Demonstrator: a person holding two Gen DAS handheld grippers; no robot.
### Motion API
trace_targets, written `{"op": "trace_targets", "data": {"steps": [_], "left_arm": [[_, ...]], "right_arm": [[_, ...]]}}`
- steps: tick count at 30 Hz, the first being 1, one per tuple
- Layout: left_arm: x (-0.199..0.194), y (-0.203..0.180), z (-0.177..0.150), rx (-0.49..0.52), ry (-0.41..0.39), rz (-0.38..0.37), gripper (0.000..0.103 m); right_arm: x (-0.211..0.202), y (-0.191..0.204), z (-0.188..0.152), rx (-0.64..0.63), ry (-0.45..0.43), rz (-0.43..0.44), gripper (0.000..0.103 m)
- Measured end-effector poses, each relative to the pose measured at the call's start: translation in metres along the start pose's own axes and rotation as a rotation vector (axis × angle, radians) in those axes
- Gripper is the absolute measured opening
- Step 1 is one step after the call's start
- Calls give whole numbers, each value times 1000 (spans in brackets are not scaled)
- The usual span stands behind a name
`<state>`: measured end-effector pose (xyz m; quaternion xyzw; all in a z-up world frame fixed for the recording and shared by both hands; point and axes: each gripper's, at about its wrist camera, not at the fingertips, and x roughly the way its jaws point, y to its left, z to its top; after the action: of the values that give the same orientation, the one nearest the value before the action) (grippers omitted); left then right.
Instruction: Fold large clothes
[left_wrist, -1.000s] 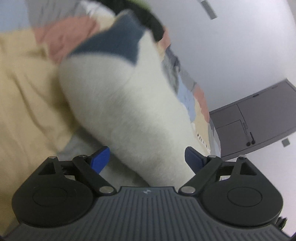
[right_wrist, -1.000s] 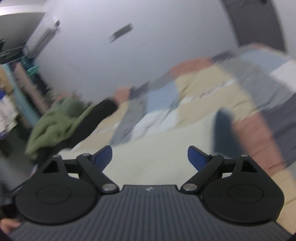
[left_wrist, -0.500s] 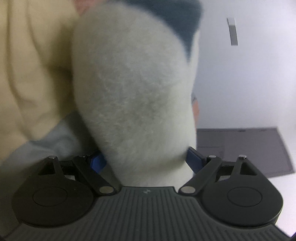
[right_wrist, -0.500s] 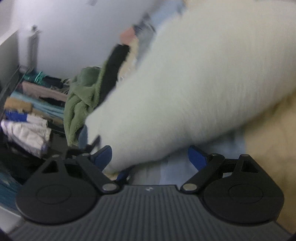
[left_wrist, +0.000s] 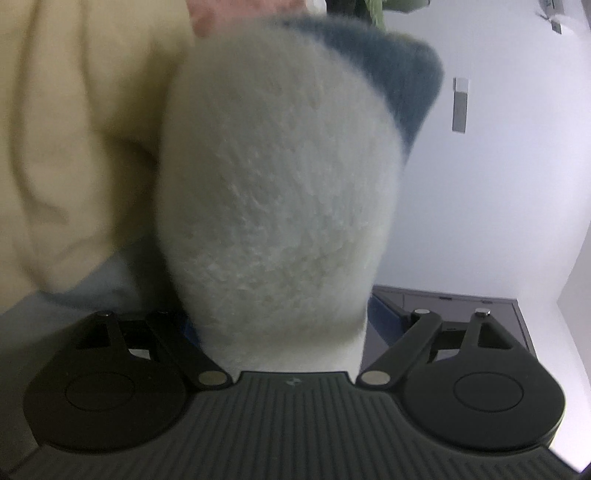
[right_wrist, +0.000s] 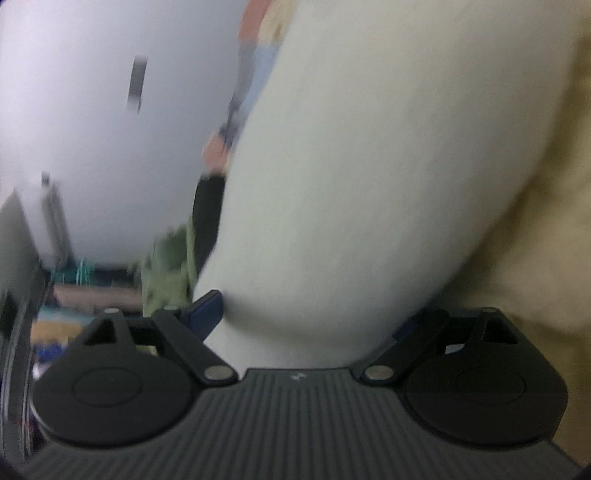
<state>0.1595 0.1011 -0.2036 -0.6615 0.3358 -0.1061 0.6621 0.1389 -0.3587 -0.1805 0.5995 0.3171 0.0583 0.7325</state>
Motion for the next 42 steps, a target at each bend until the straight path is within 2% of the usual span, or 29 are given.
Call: {"op": "trace_targets", "data": {"steps": [4,10,13,15,16,18,21,24,27,36,42], "left_arm": [[-12,3,6,-11,-64,15,89],[-11,-2,12,50,-114,55,79],[-13,-9,12,100,-129,69,67],[-7,-14,4,134,-136,85,58],[-7,-18,3,158,-140,93,56],[-10,-24,0,197,-147,98,50],[-13,-33,-3,268,-156,108,45],[-6,-43,1,341,-158,121,43],[-8,-50,-2,388,-154,109,43],[-46,-60,-35,433,-104,57,43],[-52,-80,-41,469,-89,5,43]], "right_arm": [[-21,-11,14,97,-123,-27,91],[2,-5,25,14,-93,-38,94],[6,1,25,-35,-106,-44,93],[3,4,26,-74,-110,-64,72],[2,5,28,-96,-107,-84,69],[-6,8,29,-120,-112,-86,52],[-20,19,26,-184,-118,-96,40],[-38,27,23,-255,-125,-110,38],[-55,30,18,-268,-145,-95,38],[-99,58,17,-435,-206,-54,35],[-131,61,24,-458,-205,-13,35]]}}
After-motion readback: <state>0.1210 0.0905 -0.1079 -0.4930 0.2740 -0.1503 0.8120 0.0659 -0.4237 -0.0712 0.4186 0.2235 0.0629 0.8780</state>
